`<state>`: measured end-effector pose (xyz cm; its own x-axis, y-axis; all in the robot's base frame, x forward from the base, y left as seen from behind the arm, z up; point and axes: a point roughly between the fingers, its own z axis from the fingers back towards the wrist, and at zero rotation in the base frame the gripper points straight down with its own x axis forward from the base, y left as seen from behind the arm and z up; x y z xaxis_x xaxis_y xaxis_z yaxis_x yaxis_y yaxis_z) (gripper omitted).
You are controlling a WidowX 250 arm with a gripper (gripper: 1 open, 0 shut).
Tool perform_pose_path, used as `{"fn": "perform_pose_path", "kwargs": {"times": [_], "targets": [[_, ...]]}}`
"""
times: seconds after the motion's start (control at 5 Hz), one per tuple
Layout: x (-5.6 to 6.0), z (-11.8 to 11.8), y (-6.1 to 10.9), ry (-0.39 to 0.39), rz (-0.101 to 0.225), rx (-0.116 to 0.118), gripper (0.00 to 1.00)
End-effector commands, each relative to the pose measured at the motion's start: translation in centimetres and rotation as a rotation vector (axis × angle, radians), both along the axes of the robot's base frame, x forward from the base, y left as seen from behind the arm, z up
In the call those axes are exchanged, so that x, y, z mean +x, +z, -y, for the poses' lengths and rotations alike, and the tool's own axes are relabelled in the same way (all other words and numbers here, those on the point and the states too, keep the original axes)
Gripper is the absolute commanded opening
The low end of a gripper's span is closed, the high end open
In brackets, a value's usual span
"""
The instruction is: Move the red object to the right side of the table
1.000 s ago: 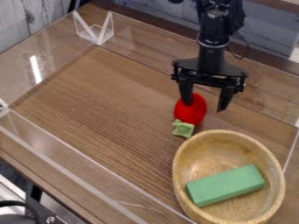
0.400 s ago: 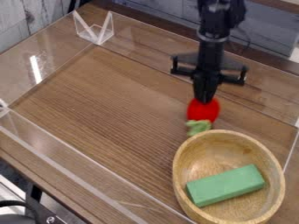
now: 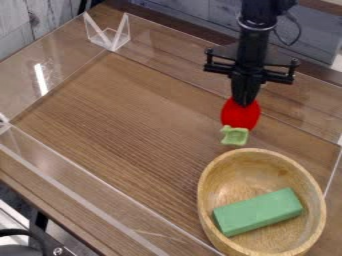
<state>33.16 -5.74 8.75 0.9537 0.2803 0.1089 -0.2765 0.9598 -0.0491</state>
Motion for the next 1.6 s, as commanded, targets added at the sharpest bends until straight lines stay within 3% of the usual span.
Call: {"fn": "perform_pose_path", "kwargs": {"times": [0.0,0.4,1.0,1.4], "targets": [[1.0,1.0,3.9,-0.002,0.11,-0.016,0.0],[1.3,2.0,4.3,-0.001,0.122,-0.01,0.0],[3.1,2.4,2.0,0.006,0.11,0.009,0.0],[4.0,1.2,0.5,0.024,0.095,0.019,0.0]]}}
